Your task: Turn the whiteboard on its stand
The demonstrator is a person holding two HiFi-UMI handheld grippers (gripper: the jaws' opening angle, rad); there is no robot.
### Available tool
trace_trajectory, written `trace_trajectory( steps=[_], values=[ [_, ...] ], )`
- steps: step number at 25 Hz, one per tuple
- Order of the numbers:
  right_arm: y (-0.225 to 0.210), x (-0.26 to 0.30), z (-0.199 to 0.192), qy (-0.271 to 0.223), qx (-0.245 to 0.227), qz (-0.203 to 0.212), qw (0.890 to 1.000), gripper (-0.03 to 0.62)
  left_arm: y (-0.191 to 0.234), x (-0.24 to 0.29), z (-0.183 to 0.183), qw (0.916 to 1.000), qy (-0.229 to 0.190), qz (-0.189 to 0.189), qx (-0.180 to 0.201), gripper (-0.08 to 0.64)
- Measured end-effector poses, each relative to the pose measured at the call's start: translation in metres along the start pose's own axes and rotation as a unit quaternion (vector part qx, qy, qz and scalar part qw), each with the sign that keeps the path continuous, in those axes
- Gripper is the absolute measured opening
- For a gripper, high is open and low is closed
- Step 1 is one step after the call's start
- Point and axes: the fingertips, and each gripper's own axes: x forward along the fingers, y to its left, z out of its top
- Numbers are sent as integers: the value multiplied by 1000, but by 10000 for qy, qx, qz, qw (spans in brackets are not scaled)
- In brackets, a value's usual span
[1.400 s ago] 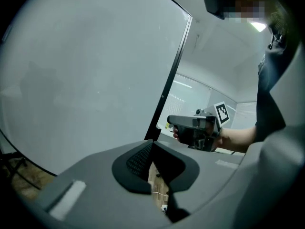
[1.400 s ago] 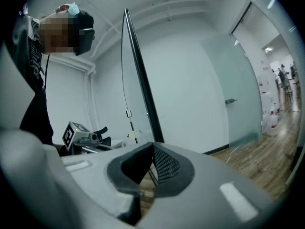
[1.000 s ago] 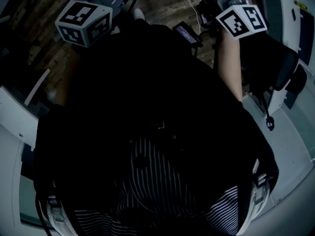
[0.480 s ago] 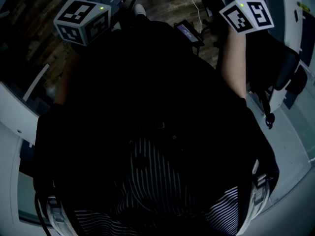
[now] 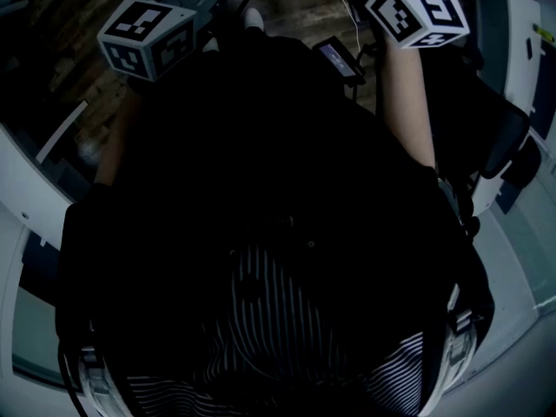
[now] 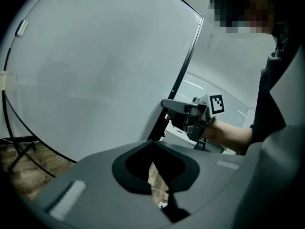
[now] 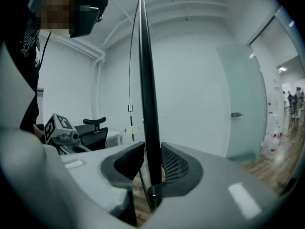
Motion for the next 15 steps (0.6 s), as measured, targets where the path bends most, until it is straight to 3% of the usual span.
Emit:
trace_trajectory(
  steps=[7,15],
  values=[
    [18,-10,6,-66,-354,119,9993,104,-20,-9,-5,9997,-26,231,58,2],
    [22,-4,9,-217,-429,342,9983,97,1,-13,-14,9953,-207,916,-239,2]
  ],
)
